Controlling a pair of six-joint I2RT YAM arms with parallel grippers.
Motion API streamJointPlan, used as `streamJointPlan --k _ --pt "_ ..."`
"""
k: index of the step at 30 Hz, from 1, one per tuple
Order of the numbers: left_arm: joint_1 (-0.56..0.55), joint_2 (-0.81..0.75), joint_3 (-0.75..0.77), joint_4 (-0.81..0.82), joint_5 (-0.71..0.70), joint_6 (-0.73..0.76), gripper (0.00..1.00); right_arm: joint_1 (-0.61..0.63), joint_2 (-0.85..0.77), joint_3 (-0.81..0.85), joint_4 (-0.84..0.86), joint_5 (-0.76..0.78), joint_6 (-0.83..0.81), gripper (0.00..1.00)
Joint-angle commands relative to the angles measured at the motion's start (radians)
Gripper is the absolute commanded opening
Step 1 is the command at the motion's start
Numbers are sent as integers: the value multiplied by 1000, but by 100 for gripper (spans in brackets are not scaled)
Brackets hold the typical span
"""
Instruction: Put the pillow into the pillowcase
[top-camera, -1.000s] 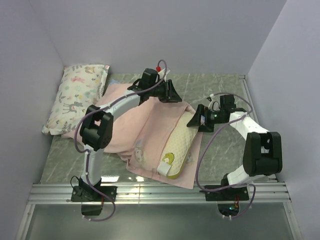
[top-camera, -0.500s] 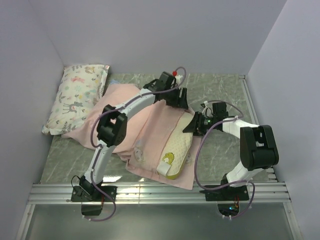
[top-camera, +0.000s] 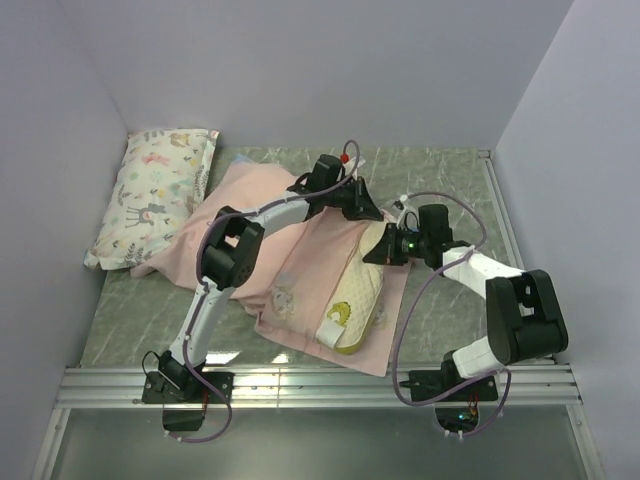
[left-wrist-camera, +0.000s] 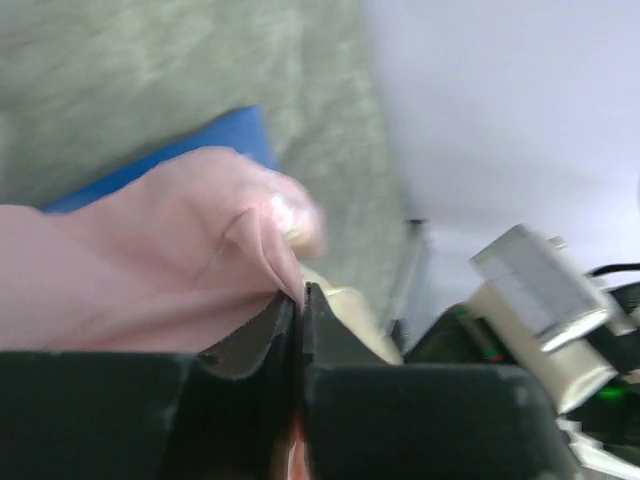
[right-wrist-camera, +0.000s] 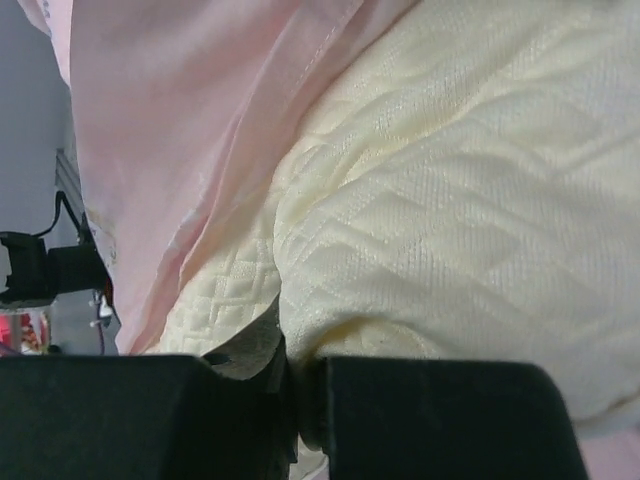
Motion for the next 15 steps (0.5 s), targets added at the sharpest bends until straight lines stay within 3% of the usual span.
streamJointPlan --k 1,2,5,6,7,9,10,12,15 --pt "-66 -90 -22 462 148 -323 11 20 -66 -6 119 8 -27 0" --pt "-58 -93 -29 458 142 -327 25 19 -78 -9 119 13 -33 0" --pt "0 -124 -6 254 105 -169 52 -1 -89 13 88 23 -61 0" --pt "20 -156 4 211 100 -122 56 -10 -88 20 82 25 -72 0" --pt "65 -172 30 47 74 16 61 -25 -84 30 70 32 -90 0" --pt "112 -207 111 -122 64 165 69 -47 -72 63 12 40 -134 0" --pt "135 -219 130 -282 44 290 72 -55 -65 77 -8 37 -145 5" --pt "196 -256 142 -395 -114 401 84 -70 -51 128 -96 55 -162 15" --pt "236 -247 156 -526 -387 639 87 -70 -43 189 -218 89 -150 54"
